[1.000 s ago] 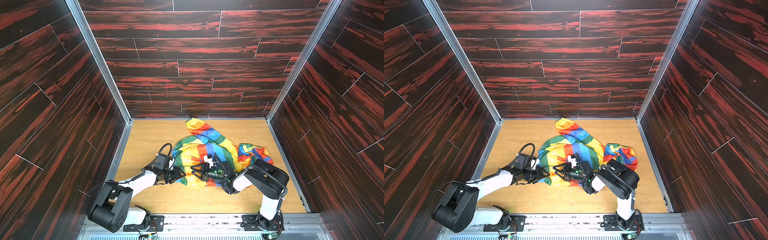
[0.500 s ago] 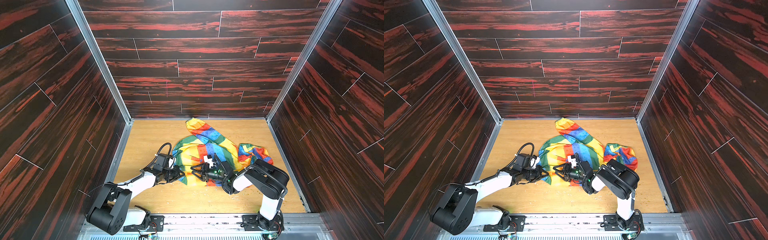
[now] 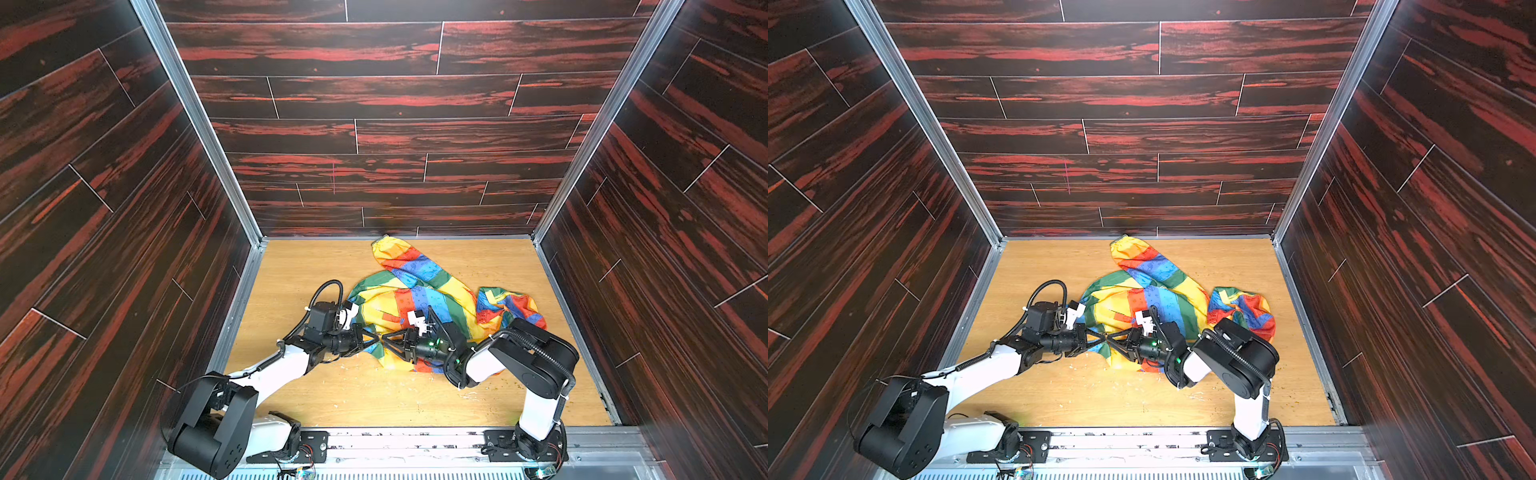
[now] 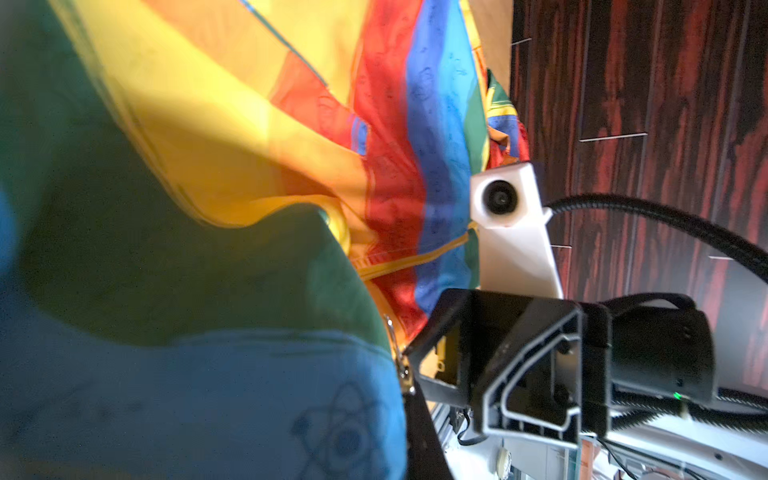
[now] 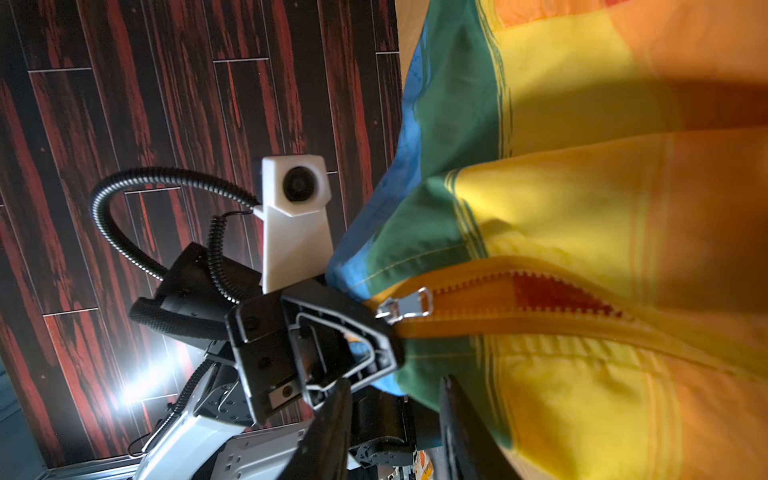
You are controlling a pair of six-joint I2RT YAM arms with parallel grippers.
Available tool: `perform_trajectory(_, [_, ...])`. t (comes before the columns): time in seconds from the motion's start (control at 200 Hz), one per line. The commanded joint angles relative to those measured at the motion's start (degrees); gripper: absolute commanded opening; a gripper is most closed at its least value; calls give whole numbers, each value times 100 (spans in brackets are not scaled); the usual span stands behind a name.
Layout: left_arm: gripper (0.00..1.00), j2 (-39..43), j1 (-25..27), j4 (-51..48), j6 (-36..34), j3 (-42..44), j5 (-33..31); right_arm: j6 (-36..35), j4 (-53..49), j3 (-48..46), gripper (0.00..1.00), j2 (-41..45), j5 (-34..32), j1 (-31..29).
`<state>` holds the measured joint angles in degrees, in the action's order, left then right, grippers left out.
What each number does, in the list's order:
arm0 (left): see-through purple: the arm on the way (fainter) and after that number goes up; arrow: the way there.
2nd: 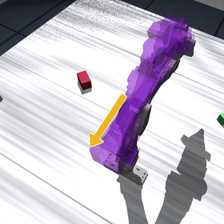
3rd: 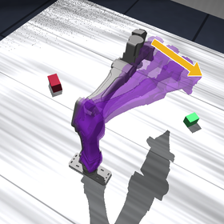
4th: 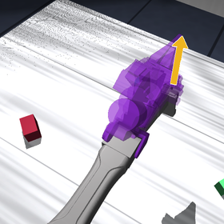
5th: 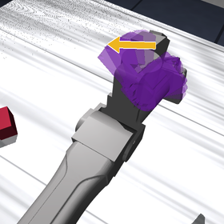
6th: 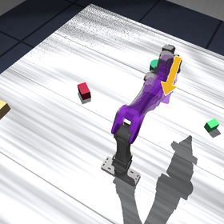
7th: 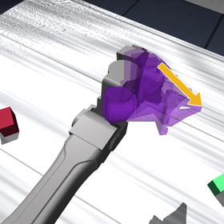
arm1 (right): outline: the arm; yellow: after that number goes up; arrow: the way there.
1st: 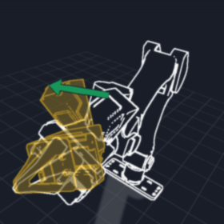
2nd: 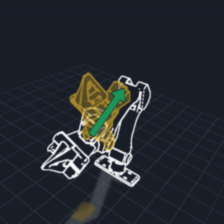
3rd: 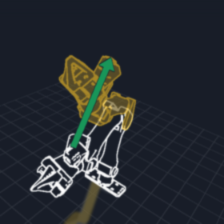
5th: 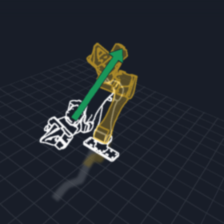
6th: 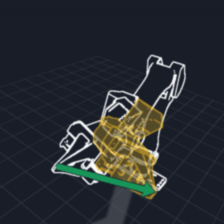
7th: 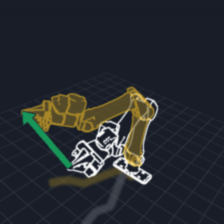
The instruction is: Zip up the jacket
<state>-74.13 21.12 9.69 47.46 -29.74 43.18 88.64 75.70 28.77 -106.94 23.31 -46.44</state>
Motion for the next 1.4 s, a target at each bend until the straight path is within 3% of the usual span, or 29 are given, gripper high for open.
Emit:
perform_trajectory(0.0, [0, 179, 23, 193, -12, -162, 285, -48, 102, 49, 39, 178, -25, 116])
perform_trajectory(0.681, [0, 309, 23, 279, 27, -146, 543, -92, -253, 644, 33, -11, 96, 214])
perform_trajectory(1.222, [0, 341, 23, 252, 36, -155, 551, -119, -307, 761, 15, 2, 181, 213])
perform_trajectory(1.398, [2, 399, 23, 157, 36, -189, 560, -167, -327, 761, 1, 14, 148, 209])
